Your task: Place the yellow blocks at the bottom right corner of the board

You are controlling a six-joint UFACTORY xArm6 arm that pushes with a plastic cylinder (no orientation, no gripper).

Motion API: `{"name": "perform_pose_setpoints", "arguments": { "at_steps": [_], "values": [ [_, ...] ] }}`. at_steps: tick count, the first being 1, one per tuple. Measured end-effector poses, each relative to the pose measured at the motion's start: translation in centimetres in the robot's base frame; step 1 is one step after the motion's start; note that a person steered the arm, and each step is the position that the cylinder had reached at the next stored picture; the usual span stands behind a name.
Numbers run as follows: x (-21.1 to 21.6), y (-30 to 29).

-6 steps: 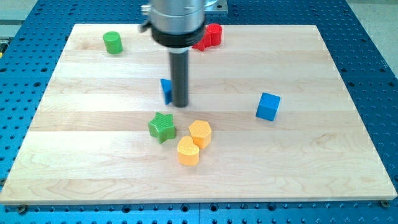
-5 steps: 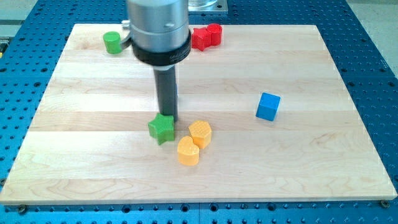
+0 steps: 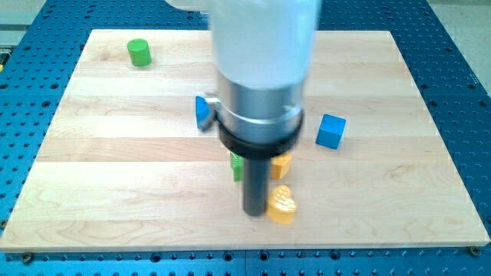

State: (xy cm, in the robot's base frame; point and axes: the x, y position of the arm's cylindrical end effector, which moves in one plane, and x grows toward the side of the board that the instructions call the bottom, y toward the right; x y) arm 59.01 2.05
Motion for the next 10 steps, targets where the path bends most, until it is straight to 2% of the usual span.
{"name": "perform_pose_setpoints", "arguments": {
  "at_steps": [1, 2, 3, 4, 5, 6, 7, 8, 9, 10],
  "values": [
    [2.7, 0.8],
    [1.9, 3.2],
    [-0.8, 1.0],
    [-1.3, 11.0],
    [-1.5, 13.9],
    [-5.5, 12.2],
    [-5.7, 16.3],
    [-1.8, 18.8],
    [-2.0, 11.3],
    [-2.8, -3.1]
  ]
}}
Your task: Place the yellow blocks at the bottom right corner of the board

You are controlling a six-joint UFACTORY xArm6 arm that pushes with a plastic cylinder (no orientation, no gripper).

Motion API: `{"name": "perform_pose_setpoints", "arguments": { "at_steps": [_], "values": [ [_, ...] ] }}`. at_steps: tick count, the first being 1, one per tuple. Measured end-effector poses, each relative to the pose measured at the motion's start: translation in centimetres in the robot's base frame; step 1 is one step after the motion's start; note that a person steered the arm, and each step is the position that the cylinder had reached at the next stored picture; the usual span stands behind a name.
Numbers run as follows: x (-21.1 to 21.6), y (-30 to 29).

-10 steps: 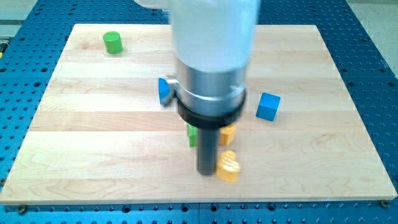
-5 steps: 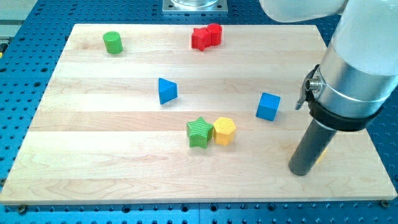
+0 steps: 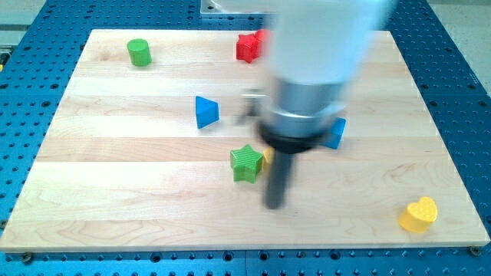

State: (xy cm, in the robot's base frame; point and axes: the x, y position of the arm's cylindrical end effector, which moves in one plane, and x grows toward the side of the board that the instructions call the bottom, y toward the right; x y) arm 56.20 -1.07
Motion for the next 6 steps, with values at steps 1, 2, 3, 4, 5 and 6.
{"name": "perform_pose_setpoints", "arguments": {
  "at_steps": [1, 2, 3, 4, 5, 6],
  "values": [
    [-3.8, -5.4],
    [-4.6, 0.1],
    [-4.8, 6.3],
    [-7.3, 5.8],
    [-4.3, 13.3],
    [-2.2, 16.9]
  ]
}}
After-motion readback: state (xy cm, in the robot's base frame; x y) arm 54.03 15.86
